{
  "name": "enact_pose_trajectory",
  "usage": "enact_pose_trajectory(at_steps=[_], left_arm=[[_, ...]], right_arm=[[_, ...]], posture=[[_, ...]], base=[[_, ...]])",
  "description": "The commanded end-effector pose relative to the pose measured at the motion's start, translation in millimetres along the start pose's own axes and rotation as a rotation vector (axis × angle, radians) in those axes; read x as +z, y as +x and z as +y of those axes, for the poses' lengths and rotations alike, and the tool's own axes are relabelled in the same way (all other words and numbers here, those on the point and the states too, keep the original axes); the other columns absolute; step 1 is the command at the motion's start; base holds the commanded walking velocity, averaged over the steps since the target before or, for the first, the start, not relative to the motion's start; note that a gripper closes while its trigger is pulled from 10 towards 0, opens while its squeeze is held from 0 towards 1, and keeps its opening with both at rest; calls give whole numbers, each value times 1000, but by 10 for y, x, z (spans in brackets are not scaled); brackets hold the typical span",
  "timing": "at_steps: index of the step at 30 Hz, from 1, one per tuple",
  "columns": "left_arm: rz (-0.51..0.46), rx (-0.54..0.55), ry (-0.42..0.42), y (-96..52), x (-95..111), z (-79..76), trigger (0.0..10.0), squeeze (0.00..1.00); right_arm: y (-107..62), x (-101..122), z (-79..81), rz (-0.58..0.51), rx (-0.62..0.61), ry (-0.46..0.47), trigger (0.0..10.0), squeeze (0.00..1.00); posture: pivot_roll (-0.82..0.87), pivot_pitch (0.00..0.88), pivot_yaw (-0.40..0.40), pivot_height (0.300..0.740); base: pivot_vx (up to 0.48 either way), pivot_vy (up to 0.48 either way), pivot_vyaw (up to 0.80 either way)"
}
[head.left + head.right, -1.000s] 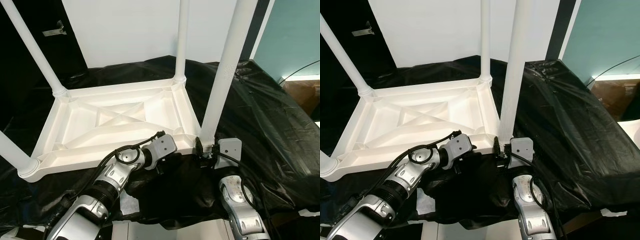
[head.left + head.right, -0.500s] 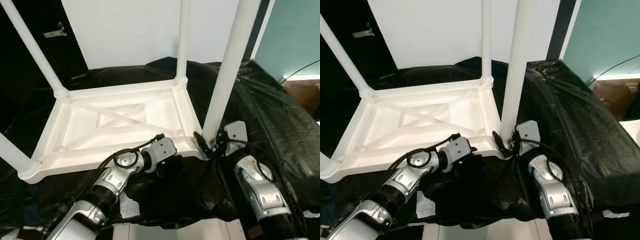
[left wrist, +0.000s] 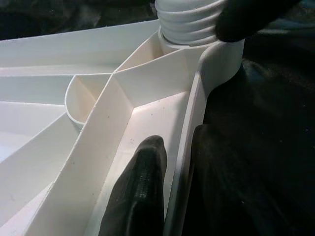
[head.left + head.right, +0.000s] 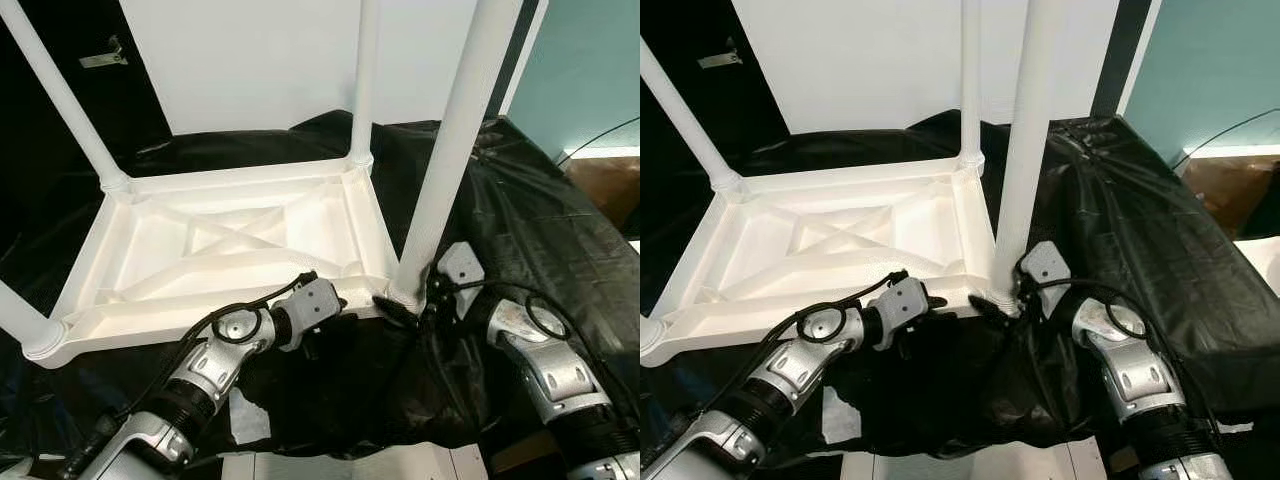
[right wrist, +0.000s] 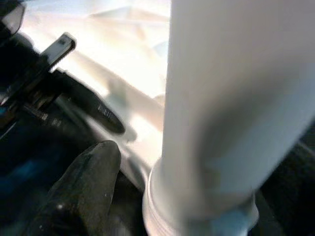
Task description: Building children table
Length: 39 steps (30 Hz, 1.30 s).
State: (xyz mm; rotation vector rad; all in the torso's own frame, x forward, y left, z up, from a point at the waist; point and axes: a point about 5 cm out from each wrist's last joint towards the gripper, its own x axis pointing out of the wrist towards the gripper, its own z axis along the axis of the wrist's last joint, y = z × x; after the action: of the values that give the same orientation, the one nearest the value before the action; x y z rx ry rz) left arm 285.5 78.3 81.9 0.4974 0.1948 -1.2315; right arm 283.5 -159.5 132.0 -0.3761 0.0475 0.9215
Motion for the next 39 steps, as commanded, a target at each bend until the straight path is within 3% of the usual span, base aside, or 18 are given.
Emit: enact_pose_trajectory(at_steps=[1, 6, 7, 8, 9, 10, 19, 29, 30, 32, 33, 35, 36, 39], left_arm=[[142, -506, -115, -63, -374, -485, 10000, 0], [137, -504, -111, -49, -358, -495, 10000, 0], [138, -501, -109, -48, -358, -495, 10000, 0], [138, -501, -109, -48, -358, -495, 10000, 0], [138, -496, -108, -50, -357, -496, 10000, 0], [139, -489, -107, -54, -359, -494, 10000, 0], [147, -460, -106, -51, -376, -485, 10000, 0], [142, -431, -90, -4, -354, -445, 10000, 0], [141, -430, -90, -2, -353, -445, 10000, 0], [140, -424, -89, 3, -352, -443, 10000, 0], [140, -424, -89, 3, -352, -443, 10000, 0], [140, -421, -89, 5, -353, -440, 10000, 0], [140, -421, -89, 5, -353, -440, 10000, 0], [141, -415, -91, -7, -360, -427, 10000, 0]], right_arm=[[5, -45, 19, 25, 63, 16, 10000, 0], [27, -21, -92, 35, 59, -15, 9765, 0], [44, -5, -114, 34, 59, -26, 6627, 0], [44, -5, -114, 34, 59, -26, 6627, 0], [54, 19, -136, 28, 60, -42, 1020, 0], [61, 39, -146, 23, 67, -56, 0, 0], [54, 54, -192, 21, 58, -53, 0, 0], [35, -61, -111, 5, -6, 52, 0, 0], [43, -85, -90, -11, -54, 89, 0, 0], [76, -185, 9, -51, -279, 199, 0, 0], [76, -185, 9, -51, -279, 199, 0, 0], [48, -257, 81, -64, -503, 242, 0, 0], [48, -257, 81, -64, -503, 242, 0, 0], [-101, -419, 175, 17, -849, 300, 0, 0]], posture=[[-62, 2, -11, 740], [-56, 0, -12, 740], [-53, 0, -12, 740], [-53, 0, -12, 740], [-50, 0, -12, 740], [-47, 0, -13, 740], [-46, 0, -13, 740], [-56, 1, -9, 740], [-57, 0, -9, 740], [-58, 0, -8, 740], [-58, 0, -8, 740], [-58, 0, -8, 740], [-58, 0, -8, 740], [-64, 4, 0, 740]], base=[[0, 0, 0], [0, 0, 0], [0, 0, 0], [0, 0, 0], [0, 0, 0], [0, 0, 0], [0, 0, 0], [0, 0, 0], [0, 0, 0], [0, 0, 0], [0, 0, 0], [0, 0, 0], [0, 0, 0], [0, 0, 0]])
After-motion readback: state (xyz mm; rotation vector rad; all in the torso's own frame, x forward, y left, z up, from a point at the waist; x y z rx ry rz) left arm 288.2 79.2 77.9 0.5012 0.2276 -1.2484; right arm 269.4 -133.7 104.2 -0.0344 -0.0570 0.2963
